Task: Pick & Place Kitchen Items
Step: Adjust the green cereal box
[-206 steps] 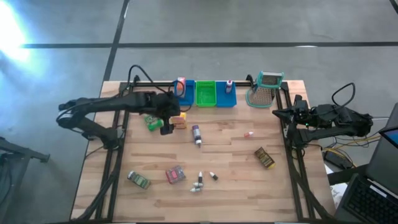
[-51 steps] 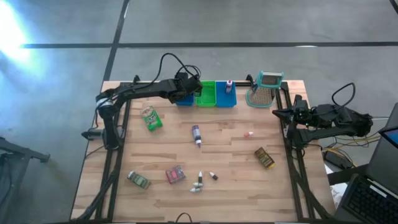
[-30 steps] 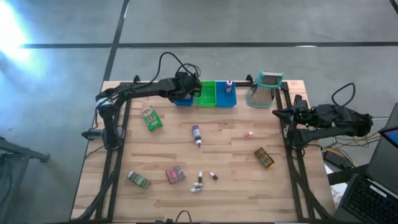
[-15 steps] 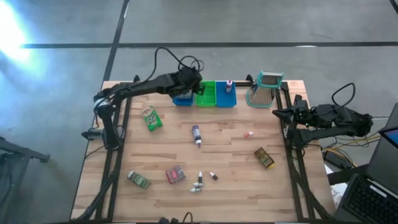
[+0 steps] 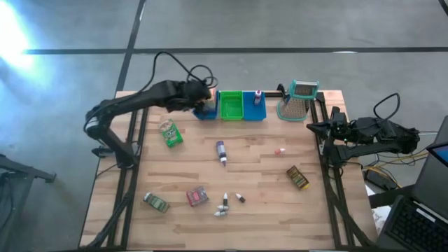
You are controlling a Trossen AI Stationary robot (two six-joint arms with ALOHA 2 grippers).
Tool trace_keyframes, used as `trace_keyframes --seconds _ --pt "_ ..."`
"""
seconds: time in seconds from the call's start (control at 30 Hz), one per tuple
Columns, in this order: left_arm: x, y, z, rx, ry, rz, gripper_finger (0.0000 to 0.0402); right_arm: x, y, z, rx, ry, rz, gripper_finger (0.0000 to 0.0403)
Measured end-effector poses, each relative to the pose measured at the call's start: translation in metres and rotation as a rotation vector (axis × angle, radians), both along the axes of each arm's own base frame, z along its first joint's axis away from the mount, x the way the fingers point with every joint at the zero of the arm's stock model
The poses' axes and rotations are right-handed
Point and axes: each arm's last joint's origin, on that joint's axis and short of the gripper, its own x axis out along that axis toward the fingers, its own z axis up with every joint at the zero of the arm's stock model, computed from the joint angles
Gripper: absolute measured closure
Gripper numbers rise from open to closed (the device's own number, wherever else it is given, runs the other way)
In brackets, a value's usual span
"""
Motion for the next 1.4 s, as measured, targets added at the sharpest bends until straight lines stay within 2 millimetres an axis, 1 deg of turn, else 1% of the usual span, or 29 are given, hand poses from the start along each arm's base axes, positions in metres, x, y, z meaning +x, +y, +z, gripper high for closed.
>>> trace_keyframes --seconds 0.07,0.13,0.23,0.37,0.43,0.6,0.73,0.87,1.0,1.1,1.17,1.23,1.3,1.4 --pt "-0.012 -0.007 0.005 0.020 0.034 0.044 0.0140 0.000 0.000 0.000 0.000 0.000 0.000 0.0394" --pt "-0.022 -0.013 0.009 0.021 0.066 0.054 0.0140 0.000 0.000 0.000 0.000 0.000 0.000 0.0394" --pt "-0.031 -0.020 0.014 0.006 0.112 -0.004 0.0140 0.000 0.000 0.000 0.000 0.000 0.000 0.0394" --pt "-0.033 -0.026 0.018 0.008 0.145 -0.100 0.0140 0.000 0.000 0.000 0.000 0.000 0.000 0.0394" --pt "-0.033 -0.028 0.018 0.003 0.126 -0.082 0.0140 0.000 0.000 0.000 0.000 0.000 0.000 0.0394" --pt "-0.033 -0.033 0.015 -0.025 0.060 0.024 0.0140 0.000 0.000 0.000 0.000 0.000 0.000 0.0394" --pt "-0.034 -0.041 0.003 -0.050 0.045 0.090 0.0140 0.000 0.000 0.000 0.000 0.000 0.000 0.0394" --pt "-0.035 -0.046 -0.015 -0.072 0.044 0.178 0.0140 0.000 0.000 0.000 0.000 0.000 0.000 0.0394" --pt "-0.036 -0.049 -0.032 -0.090 0.071 0.210 0.0140 0.000 0.000 0.000 0.000 0.000 0.000 0.0394" --pt "-0.037 -0.051 -0.046 -0.102 0.034 0.319 0.0139 0.000 0.000 0.000 0.000 0.000 0.000 0.0394" --pt "-0.037 -0.051 -0.053 -0.116 -0.045 0.438 0.0136 0.000 0.000 0.000 0.000 0.000 0.000 0.0394" --pt "-0.038 -0.051 -0.061 -0.137 -0.096 0.548 0.0127 0.000 0.000 0.000 0.000 0.000 0.000 0.0394" --pt "-0.040 -0.053 -0.068 -0.140 -0.124 0.624 0.0112 0.000 0.000 0.000 0.000 0.000 0.000 0.0394" --pt "-0.042 -0.055 -0.080 -0.142 -0.169 0.730 0.0075 0.000 0.000 0.000 0.000 0.000 0.000 0.0394"
